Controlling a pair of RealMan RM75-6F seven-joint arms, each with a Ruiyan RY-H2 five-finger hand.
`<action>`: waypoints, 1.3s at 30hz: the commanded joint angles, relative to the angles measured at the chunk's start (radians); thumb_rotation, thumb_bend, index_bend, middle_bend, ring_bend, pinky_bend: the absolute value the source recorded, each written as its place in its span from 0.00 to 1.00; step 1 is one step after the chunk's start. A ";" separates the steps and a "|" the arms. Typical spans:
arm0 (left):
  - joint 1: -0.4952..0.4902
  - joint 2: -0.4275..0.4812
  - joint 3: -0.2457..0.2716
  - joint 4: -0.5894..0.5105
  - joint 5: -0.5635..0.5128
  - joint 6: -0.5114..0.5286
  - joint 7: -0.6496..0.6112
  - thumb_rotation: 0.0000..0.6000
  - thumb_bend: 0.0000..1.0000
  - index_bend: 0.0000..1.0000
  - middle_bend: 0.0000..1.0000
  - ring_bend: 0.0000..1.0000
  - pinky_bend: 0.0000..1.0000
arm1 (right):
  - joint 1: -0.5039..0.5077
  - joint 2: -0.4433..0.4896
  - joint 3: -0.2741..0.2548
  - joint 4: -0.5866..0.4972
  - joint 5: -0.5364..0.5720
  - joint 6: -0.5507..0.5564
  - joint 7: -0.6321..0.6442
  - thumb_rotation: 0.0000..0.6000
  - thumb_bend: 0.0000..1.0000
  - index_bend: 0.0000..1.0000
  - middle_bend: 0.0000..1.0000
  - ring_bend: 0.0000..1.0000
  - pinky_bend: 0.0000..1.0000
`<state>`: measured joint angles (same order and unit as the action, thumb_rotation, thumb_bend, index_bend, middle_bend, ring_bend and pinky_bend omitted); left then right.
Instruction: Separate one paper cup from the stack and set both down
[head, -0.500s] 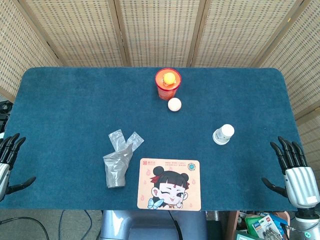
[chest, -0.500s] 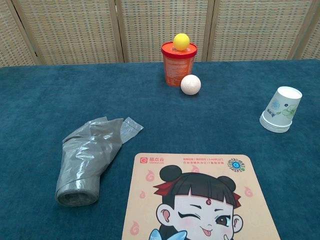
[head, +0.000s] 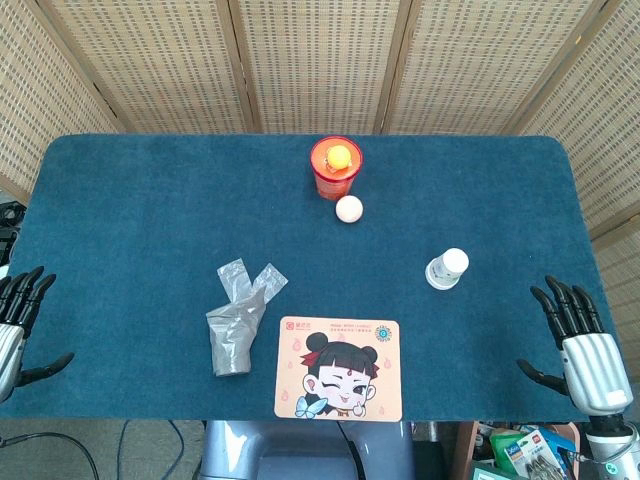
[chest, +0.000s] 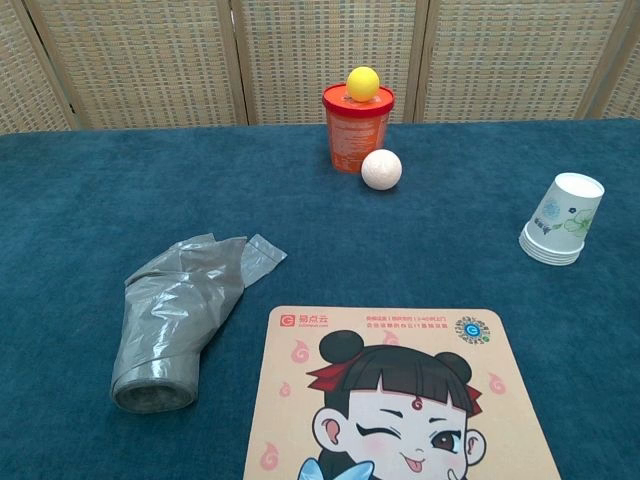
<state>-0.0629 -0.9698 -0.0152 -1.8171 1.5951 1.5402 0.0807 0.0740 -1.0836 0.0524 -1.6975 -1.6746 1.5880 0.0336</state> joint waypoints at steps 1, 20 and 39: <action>-0.003 -0.006 -0.004 0.003 -0.010 -0.005 0.011 1.00 0.10 0.00 0.00 0.00 0.00 | 0.069 0.022 0.022 0.000 0.020 -0.098 0.038 1.00 0.03 0.00 0.00 0.00 0.00; -0.041 -0.051 -0.047 0.018 -0.130 -0.075 0.102 1.00 0.10 0.00 0.00 0.00 0.00 | 0.523 -0.083 0.205 0.222 0.338 -0.745 0.237 1.00 0.04 0.16 0.20 0.07 0.06; -0.065 -0.072 -0.055 0.025 -0.193 -0.126 0.142 1.00 0.10 0.00 0.00 0.00 0.00 | 0.594 -0.228 0.153 0.441 0.449 -0.870 0.139 1.00 0.20 0.28 0.34 0.22 0.43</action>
<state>-0.1279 -1.0414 -0.0702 -1.7921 1.4022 1.4144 0.2230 0.6665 -1.3040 0.2076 -1.2660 -1.2228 0.7164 0.1706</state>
